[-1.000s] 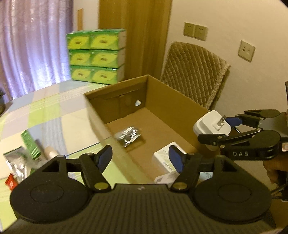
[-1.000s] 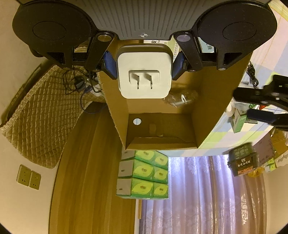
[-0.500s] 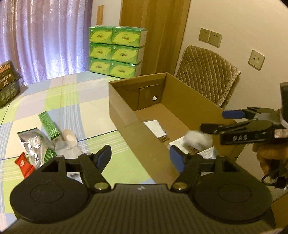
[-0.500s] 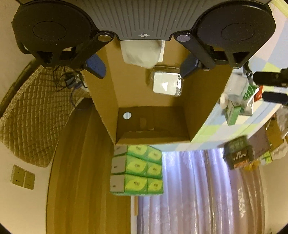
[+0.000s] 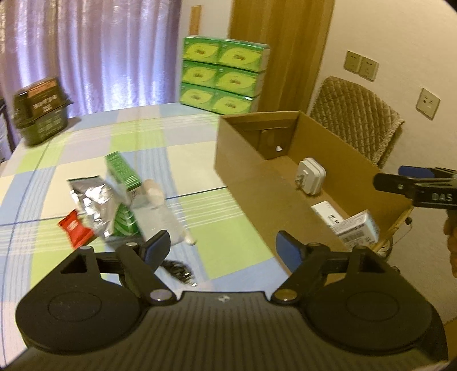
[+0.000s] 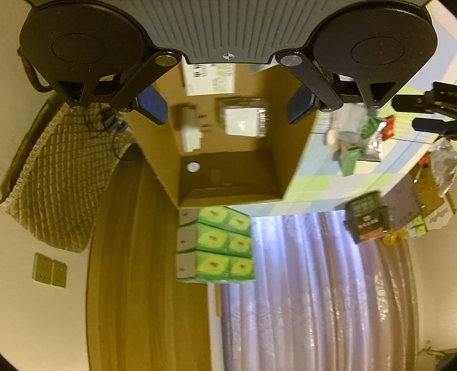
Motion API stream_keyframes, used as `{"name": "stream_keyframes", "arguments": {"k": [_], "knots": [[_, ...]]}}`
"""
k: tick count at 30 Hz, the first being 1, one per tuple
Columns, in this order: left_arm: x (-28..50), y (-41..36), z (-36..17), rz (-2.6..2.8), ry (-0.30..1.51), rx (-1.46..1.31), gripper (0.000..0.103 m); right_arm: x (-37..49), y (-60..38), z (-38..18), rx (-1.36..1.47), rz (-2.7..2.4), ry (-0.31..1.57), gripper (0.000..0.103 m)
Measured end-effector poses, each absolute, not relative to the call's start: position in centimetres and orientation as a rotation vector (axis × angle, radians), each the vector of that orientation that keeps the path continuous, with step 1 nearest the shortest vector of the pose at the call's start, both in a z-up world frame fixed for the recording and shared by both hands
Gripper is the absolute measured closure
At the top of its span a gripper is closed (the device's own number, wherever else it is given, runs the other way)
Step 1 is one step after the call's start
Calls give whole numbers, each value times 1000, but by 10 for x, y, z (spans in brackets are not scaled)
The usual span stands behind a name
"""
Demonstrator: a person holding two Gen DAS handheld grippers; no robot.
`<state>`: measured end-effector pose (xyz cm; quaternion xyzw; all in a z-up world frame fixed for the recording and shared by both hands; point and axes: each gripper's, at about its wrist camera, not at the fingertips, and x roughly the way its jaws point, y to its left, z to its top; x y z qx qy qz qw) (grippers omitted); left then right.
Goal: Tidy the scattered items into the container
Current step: 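Open both tools to drop the charger and pad into the box, then return both tools to the table toward the cable and candy packet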
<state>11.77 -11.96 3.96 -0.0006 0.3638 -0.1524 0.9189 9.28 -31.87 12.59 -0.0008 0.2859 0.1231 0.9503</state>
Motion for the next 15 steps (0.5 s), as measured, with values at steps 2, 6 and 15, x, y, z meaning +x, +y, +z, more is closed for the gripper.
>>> {"name": "stream_keyframes", "arguments": {"k": [2, 6, 15], "knots": [[111, -109, 40, -293, 745, -5, 21, 86, -307, 129, -5, 275, 574, 9], [95, -86, 39, -244, 735, 3, 17, 73, -279, 138, -18, 337, 555, 9], [63, -20, 41, -88, 725, 15, 14, 57, -213, 135, -68, 484, 567, 8]]}}
